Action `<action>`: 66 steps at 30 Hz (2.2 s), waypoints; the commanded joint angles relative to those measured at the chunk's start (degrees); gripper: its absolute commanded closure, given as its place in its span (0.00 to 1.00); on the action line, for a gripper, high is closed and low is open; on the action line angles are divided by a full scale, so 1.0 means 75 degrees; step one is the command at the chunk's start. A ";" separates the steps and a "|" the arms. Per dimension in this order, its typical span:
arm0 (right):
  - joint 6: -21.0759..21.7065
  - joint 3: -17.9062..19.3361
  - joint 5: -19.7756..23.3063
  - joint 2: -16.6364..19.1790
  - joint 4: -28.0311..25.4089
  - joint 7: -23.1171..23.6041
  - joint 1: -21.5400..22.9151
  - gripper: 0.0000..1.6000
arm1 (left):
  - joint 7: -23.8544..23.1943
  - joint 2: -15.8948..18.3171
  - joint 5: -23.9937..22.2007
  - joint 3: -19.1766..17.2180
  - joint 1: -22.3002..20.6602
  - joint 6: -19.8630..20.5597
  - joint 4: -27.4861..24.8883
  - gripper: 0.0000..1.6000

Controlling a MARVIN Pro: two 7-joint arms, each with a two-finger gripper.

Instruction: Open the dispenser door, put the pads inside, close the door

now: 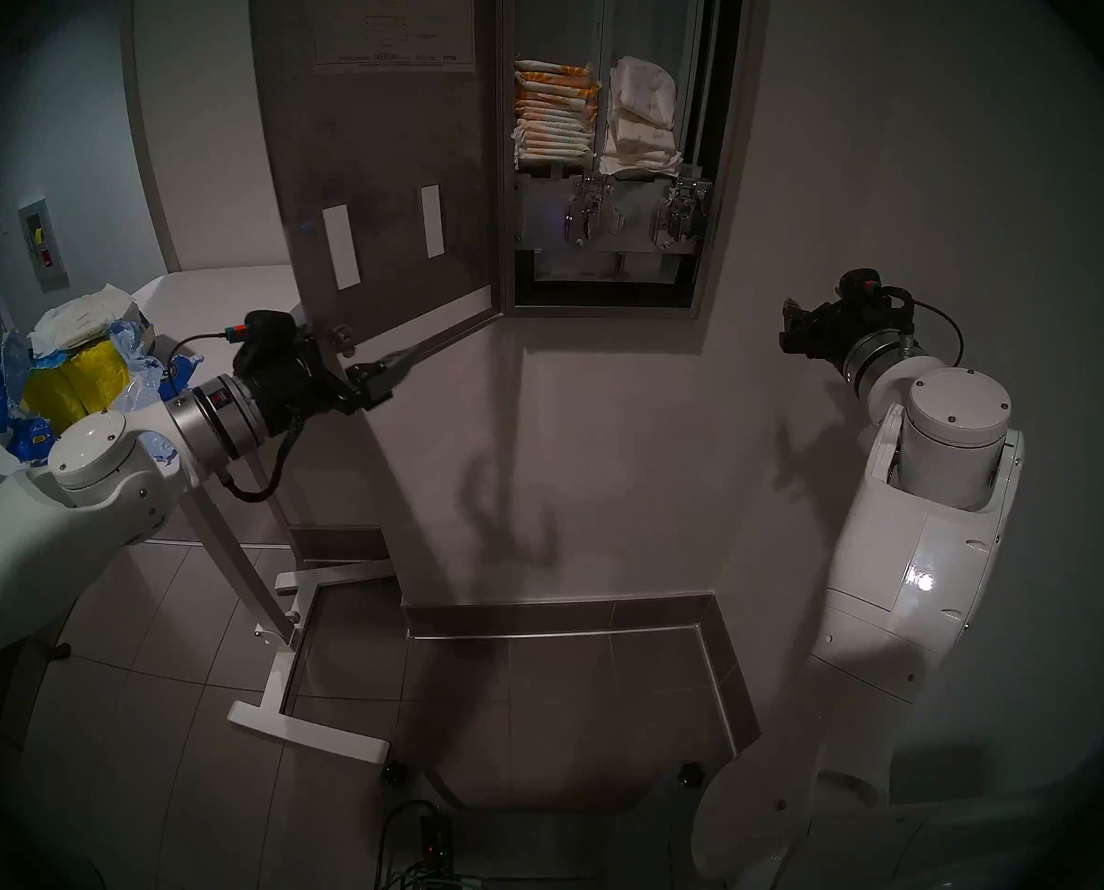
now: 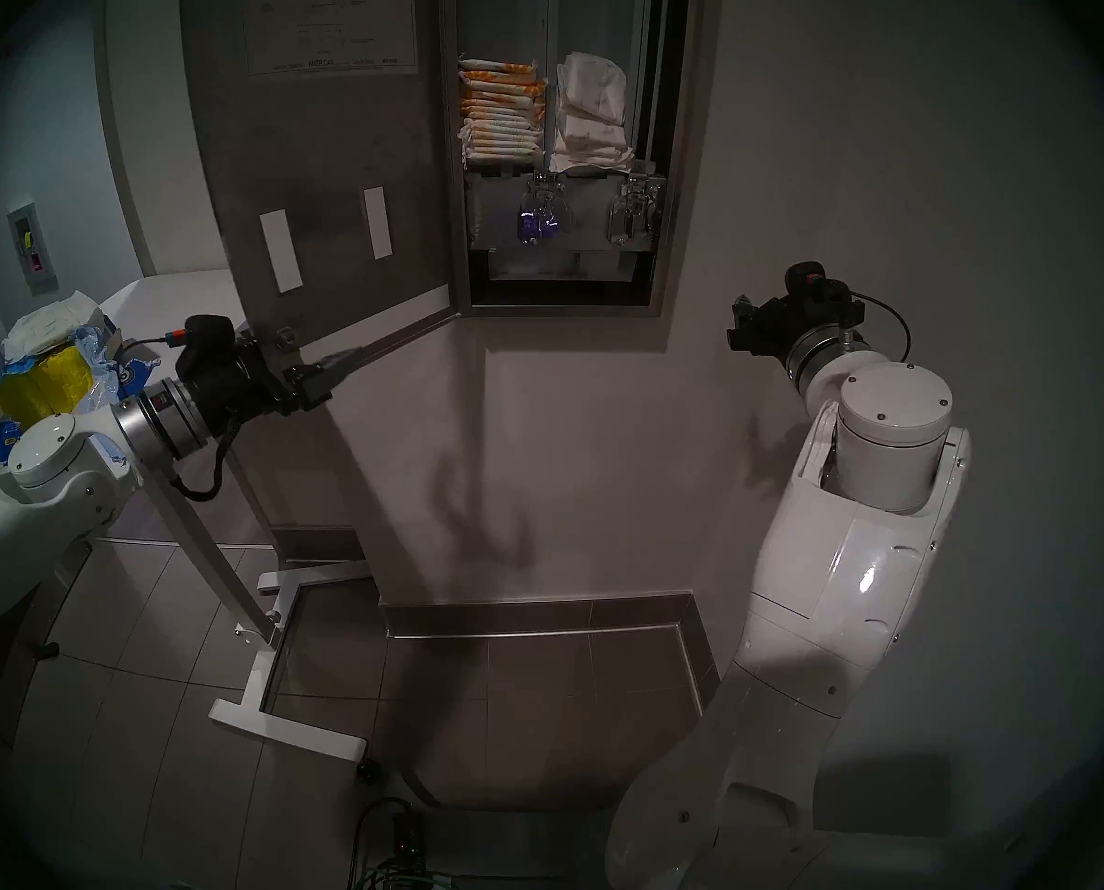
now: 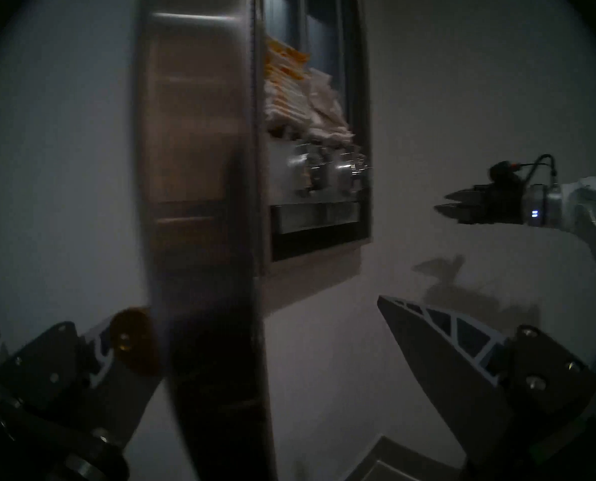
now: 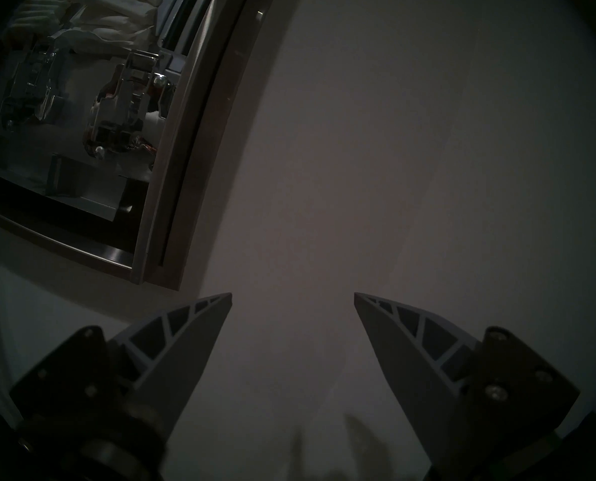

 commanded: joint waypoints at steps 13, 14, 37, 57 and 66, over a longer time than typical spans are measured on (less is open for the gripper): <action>-0.0056 -0.0045 0.0038 0.0087 -0.0244 -0.0042 0.0227 0.19 | -0.2085 0.0092 0.0110 0.1321 0.1009 -0.0191 -0.2176 0.00; -0.0057 -0.0048 0.0040 0.0088 -0.0253 -0.0043 0.0230 0.19 | -0.2207 0.0118 0.0124 0.1408 0.1074 -0.0202 -0.2322 0.00; -0.0070 -0.0083 0.0088 0.0121 -0.0485 -0.0077 0.0308 0.19 | -0.3601 0.1187 0.0848 0.1863 0.1728 -0.0786 -0.4010 0.00; -0.0055 -0.0101 0.0129 0.0116 -0.0618 -0.0097 0.0300 0.19 | -0.3430 0.1517 0.1505 0.1448 0.2031 -0.1261 -0.4010 0.00; -0.0050 -0.0100 0.0141 0.0115 -0.0622 -0.0100 0.0279 0.19 | -0.2965 0.1580 0.1725 0.1095 0.1950 -0.1455 -0.3831 0.00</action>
